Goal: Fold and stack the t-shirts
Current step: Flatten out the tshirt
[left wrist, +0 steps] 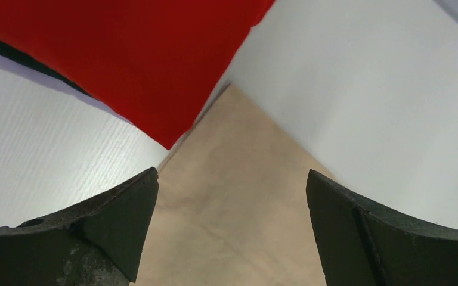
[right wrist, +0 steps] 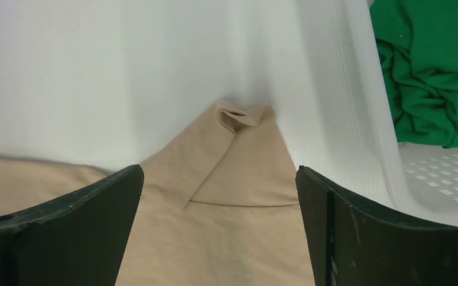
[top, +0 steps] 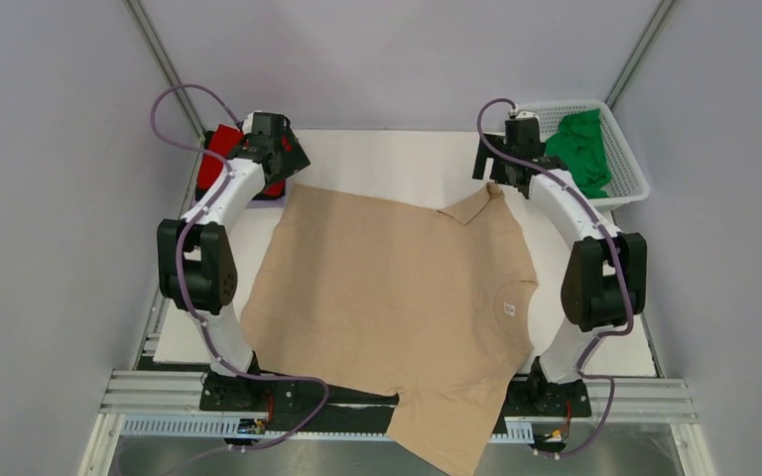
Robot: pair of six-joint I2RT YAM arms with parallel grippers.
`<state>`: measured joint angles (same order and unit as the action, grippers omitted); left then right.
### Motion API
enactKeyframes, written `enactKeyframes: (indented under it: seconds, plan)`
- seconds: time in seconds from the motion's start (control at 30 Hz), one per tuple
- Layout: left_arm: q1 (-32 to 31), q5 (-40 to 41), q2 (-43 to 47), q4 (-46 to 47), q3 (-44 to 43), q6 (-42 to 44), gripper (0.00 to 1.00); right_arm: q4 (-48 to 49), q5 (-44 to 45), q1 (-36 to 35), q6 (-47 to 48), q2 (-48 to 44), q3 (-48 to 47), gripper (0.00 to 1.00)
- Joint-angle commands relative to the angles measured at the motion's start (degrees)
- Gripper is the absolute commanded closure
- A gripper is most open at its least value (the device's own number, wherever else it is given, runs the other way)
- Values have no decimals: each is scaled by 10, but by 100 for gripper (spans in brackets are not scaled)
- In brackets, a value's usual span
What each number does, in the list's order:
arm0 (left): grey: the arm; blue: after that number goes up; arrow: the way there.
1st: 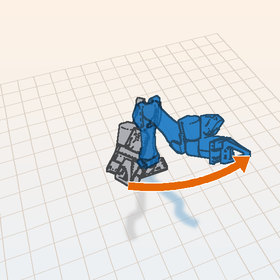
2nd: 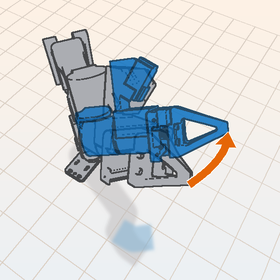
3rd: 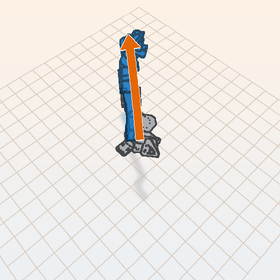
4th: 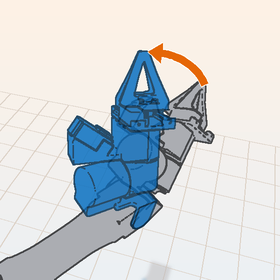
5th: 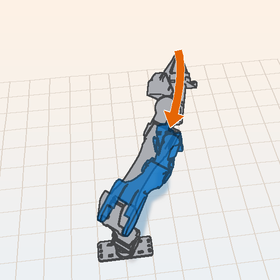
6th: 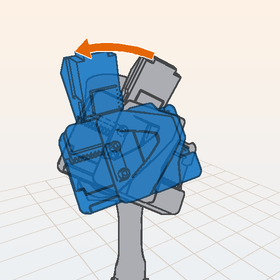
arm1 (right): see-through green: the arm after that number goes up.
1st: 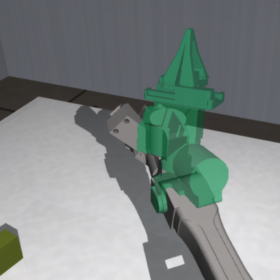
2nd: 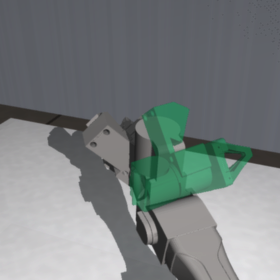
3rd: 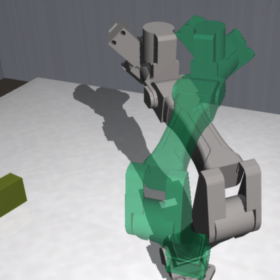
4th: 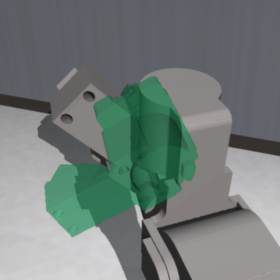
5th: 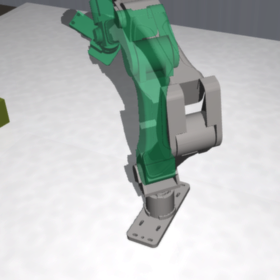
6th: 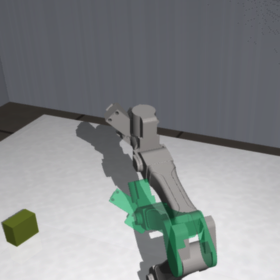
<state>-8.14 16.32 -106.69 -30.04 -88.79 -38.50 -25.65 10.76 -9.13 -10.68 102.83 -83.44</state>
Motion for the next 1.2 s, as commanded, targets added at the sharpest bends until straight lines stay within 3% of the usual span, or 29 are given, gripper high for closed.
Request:
enactKeyframes:
  seconds: [0.0,0.2,0.43,0.57,0.87,1.17]
  plan:
    - [-4,-76,71,37,8,1,0,0,-65,-1,-67,-100,24,0]
    - [-12,-171,131,76,118,0,0,24,-168,-2,-119,-163,152,0]
    - [-31,-239,142,111,228,11,0,66,-220,-1,-140,-108,173,0]
    - [-31,-240,127,123,277,9,0,83,-224,-2,-152,-52,154,0]
    - [-30,-194,96,94,293,12,0,106,-240,-7,-161,61,91,0]
    - [-30,-141,80,63,273,19,0,111,-210,-22,-153,193,-73,0]
